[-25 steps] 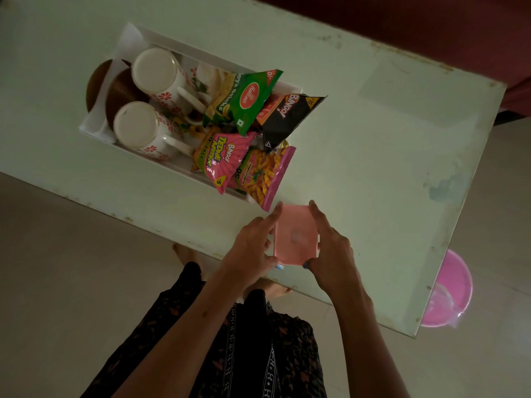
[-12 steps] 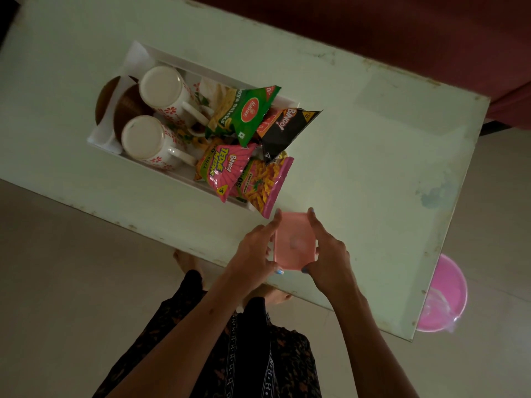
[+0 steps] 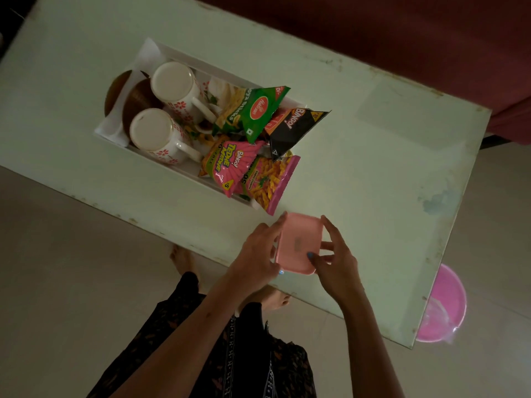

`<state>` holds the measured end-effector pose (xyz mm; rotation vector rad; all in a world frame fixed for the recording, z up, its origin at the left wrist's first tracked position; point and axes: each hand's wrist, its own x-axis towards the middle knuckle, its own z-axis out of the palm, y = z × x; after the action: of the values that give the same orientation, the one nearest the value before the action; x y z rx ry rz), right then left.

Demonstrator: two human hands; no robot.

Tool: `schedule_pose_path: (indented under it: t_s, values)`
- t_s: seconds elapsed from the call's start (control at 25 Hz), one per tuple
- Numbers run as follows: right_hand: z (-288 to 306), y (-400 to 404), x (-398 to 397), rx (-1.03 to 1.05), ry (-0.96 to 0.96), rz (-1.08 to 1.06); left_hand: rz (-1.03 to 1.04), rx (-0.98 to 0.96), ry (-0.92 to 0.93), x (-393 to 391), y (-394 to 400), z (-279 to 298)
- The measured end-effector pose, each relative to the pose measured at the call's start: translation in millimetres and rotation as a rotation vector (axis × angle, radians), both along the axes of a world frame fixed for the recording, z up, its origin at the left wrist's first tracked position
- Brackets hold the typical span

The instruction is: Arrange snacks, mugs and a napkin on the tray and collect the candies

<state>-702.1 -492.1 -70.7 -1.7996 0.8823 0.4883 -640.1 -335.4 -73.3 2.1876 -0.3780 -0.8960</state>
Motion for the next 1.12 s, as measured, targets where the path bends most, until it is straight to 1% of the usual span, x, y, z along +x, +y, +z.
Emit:
schedule_pose_path:
  t_s: [0.08,0.16,0.24,0.4,0.52,0.64,0.76,1.0,1.12]
  values:
    - [-5.6,6.8,-10.6,-0.023,0.001,-0.171,0.023,-0.027,-0.026,-5.1,0.6,0.8]
    - [-9.9,10.8,-18.6,0.015,0.007,-0.312,0.116,-0.087,-0.010,-11.3,3.1,3.7]
    - [-12.7,8.7,-19.0,0.024,-0.004,-0.412,0.238,-0.147,0.028,-15.9,7.4,7.1]
    - [-13.5,-5.8,9.5,-0.074,-0.068,-0.537,0.374,-0.167,0.019,-18.5,17.9,12.6]
    - [-15.8,-17.2,46.2,-0.110,-0.104,-0.530,0.423,-0.137,-0.015,-15.5,26.5,14.1]
    - [-20.0,-17.7,80.3,-0.139,-0.116,-0.470,0.419,-0.107,-0.086,-9.2,36.7,13.7]
    - [-24.5,-12.9,100.5,-0.160,-0.133,-0.437,0.412,-0.083,-0.110,-0.4,45.6,12.1]
    - [-34.6,-10.1,104.5,-0.200,-0.132,-0.433,0.373,-0.074,-0.127,20.8,70.0,11.3]
    - [-35.3,-1.5,94.3,-0.233,-0.102,-0.444,0.311,-0.053,-0.162,30.6,91.6,9.5]
